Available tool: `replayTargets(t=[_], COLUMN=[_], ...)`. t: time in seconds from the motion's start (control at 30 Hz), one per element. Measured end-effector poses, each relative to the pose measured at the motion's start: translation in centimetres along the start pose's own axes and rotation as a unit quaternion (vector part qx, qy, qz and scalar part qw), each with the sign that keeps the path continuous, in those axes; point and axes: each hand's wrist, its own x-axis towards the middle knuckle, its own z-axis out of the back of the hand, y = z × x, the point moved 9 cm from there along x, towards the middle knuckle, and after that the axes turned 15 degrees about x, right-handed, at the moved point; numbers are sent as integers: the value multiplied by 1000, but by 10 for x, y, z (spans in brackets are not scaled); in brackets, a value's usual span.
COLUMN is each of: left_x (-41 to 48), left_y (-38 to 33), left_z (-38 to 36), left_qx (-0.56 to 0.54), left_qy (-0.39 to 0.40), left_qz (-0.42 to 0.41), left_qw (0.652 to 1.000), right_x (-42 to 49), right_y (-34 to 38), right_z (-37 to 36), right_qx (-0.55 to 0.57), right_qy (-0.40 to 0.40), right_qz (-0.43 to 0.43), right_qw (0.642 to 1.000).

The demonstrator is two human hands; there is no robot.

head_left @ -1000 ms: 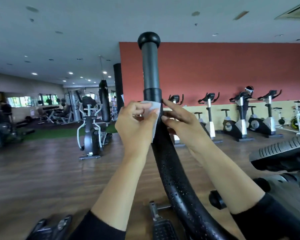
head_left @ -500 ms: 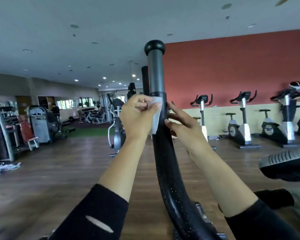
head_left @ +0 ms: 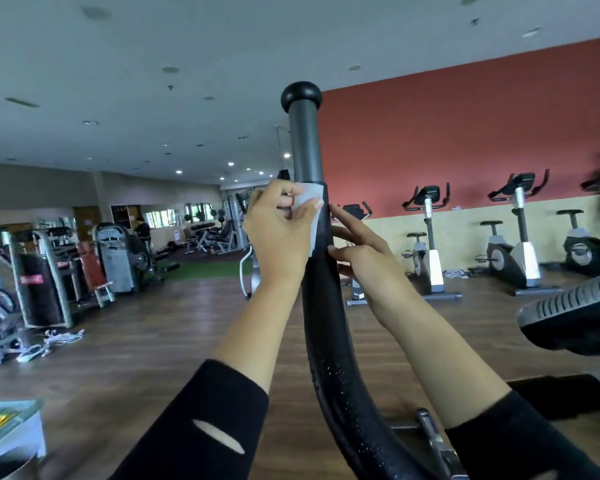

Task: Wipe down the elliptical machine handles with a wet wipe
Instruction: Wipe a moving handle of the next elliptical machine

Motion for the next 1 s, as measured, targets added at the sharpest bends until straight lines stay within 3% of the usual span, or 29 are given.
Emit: replayTargets(t=[0.17,0.37,0.57,0.77,1.0], left_x=[-21,-18,-26,-7,-20], left_y=[16,9,13,8,31], left_z=[0,1,6,3,-2], left_qx=[32,28,-23,-41,-83], left_qy=[52,21,-6,-31,12], left_qz=[-48,-40,37,53,126], left_qw=[997,999,999,997,988], right_x=[1,1,1,1,-2], right_y=[2,1,-2,-2,-1], right_z=[0,-1,1,0,-1], right_qx=[22,23,28,34,35], right_qy=[7,7,12,13,17], right_qz=[3,0,3,3,5], right_qw=[1000,1000,1000,999,999])
